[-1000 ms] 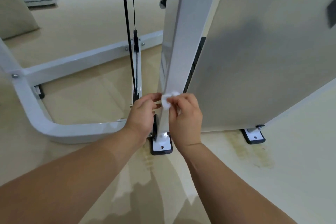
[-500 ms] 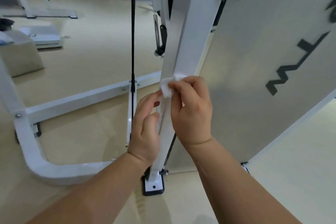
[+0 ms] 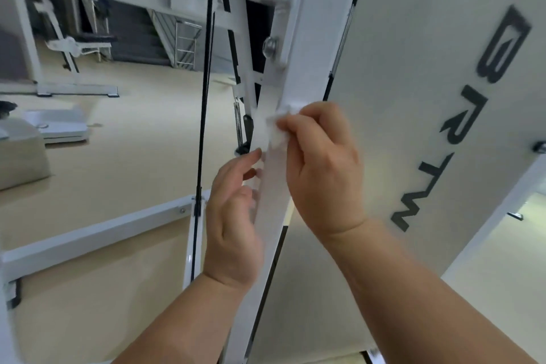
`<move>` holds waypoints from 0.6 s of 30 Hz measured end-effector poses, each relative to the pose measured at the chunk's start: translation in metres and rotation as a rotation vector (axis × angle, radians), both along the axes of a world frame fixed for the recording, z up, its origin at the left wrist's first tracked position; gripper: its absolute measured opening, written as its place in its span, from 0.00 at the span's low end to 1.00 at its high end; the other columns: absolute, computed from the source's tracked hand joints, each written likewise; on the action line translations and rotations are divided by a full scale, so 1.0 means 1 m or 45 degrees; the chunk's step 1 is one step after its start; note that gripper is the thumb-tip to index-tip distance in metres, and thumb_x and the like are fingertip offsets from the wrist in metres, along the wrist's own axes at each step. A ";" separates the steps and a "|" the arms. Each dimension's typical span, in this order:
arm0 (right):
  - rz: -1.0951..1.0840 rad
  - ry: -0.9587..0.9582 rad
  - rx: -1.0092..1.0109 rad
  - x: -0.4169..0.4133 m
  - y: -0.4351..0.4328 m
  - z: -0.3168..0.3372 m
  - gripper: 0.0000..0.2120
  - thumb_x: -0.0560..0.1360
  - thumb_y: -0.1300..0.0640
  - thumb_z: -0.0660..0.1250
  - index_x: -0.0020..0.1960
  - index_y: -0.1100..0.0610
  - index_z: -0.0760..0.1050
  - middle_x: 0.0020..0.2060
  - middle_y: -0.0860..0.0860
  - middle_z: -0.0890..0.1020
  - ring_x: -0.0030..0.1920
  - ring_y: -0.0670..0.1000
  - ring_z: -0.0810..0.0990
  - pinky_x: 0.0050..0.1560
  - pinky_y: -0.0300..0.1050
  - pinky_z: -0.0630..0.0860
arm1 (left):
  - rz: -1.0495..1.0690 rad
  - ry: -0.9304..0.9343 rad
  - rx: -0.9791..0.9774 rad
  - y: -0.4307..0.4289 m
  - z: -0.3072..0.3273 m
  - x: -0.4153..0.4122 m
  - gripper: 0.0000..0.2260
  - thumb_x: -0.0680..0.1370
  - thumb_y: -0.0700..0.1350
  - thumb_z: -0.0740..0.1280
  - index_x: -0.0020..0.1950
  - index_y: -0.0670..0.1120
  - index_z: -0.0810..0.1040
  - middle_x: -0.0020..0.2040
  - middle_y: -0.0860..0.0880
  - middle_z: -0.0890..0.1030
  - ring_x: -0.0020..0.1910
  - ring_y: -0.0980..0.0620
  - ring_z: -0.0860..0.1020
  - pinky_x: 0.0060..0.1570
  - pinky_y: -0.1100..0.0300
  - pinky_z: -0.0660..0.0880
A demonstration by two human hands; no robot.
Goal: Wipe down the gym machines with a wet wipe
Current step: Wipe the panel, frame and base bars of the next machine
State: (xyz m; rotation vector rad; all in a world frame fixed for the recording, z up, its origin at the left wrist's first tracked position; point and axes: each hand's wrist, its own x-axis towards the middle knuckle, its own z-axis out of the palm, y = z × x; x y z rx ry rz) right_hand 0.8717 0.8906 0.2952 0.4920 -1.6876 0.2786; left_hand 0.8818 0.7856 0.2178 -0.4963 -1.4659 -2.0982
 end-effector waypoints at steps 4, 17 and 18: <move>-0.085 -0.071 0.243 0.010 0.010 -0.016 0.06 0.79 0.68 0.67 0.48 0.63 0.83 0.42 0.58 0.80 0.39 0.60 0.78 0.39 0.54 0.76 | 0.052 0.062 -0.059 0.003 0.020 -0.001 0.24 0.75 0.51 0.53 0.65 0.48 0.78 0.63 0.50 0.79 0.66 0.48 0.75 0.64 0.39 0.72; -0.038 0.114 0.334 -0.001 0.019 0.067 0.11 0.83 0.60 0.64 0.49 0.61 0.84 0.43 0.57 0.81 0.39 0.59 0.77 0.40 0.55 0.77 | 0.150 0.195 -0.143 -0.004 0.099 -0.008 0.22 0.74 0.51 0.55 0.61 0.47 0.81 0.56 0.50 0.83 0.59 0.48 0.79 0.56 0.44 0.77; -0.018 0.102 0.306 -0.002 0.020 0.075 0.10 0.83 0.61 0.64 0.49 0.61 0.84 0.43 0.57 0.81 0.39 0.59 0.77 0.39 0.55 0.77 | 0.173 0.161 -0.153 -0.006 0.103 -0.007 0.20 0.73 0.52 0.56 0.56 0.48 0.83 0.53 0.51 0.84 0.56 0.51 0.81 0.52 0.48 0.78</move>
